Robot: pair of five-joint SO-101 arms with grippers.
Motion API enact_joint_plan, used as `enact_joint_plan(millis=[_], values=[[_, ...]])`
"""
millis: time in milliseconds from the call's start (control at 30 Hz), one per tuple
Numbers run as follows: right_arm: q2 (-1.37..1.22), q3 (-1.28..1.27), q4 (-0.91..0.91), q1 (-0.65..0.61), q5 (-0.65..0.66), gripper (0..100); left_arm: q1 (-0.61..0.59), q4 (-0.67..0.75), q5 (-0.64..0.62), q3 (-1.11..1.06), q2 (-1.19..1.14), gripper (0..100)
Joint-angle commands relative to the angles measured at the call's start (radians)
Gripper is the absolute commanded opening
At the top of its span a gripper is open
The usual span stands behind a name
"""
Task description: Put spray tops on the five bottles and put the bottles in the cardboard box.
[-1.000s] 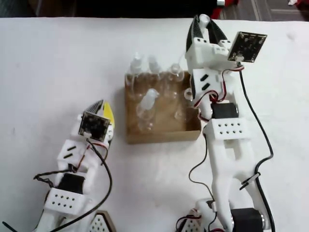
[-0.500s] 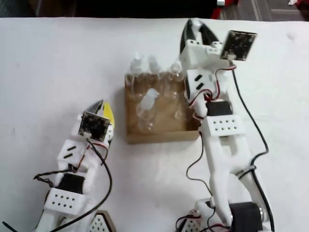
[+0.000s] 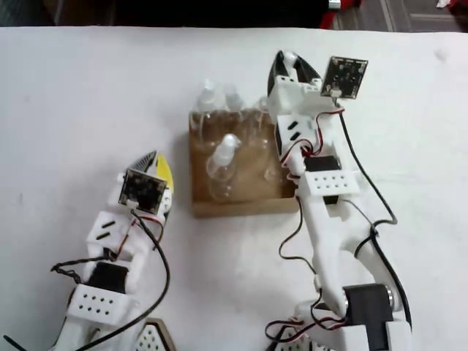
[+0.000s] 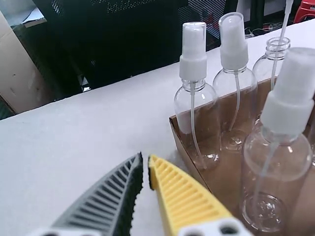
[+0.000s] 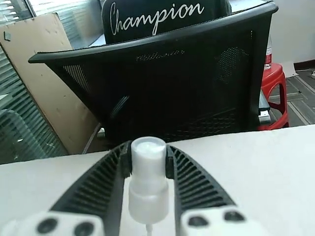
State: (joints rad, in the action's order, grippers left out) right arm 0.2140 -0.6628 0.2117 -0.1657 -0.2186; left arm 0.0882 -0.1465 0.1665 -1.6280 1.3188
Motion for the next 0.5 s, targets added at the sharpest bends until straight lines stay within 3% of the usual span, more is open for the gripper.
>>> enact_joint_plan(millis=[0, 167, 367, 467], values=[[-0.005, 0.002, 0.016, -0.008, 0.094, 1.5, 0.008, 0.023, 0.009, 0.014, 0.025, 2], [-0.030, -0.026, 0.008, -0.067, 0.275, 1.5, 0.008, 0.023, 0.009, 0.015, 0.025, 2], [-0.031, -0.031, 0.005, -0.085, 0.276, 2.0, 0.008, 0.023, 0.009, 0.014, 0.025, 2], [-0.041, -0.032, 0.002, -0.087, 0.275, 9.1, 0.008, 0.023, 0.009, 0.014, 0.025, 2]])
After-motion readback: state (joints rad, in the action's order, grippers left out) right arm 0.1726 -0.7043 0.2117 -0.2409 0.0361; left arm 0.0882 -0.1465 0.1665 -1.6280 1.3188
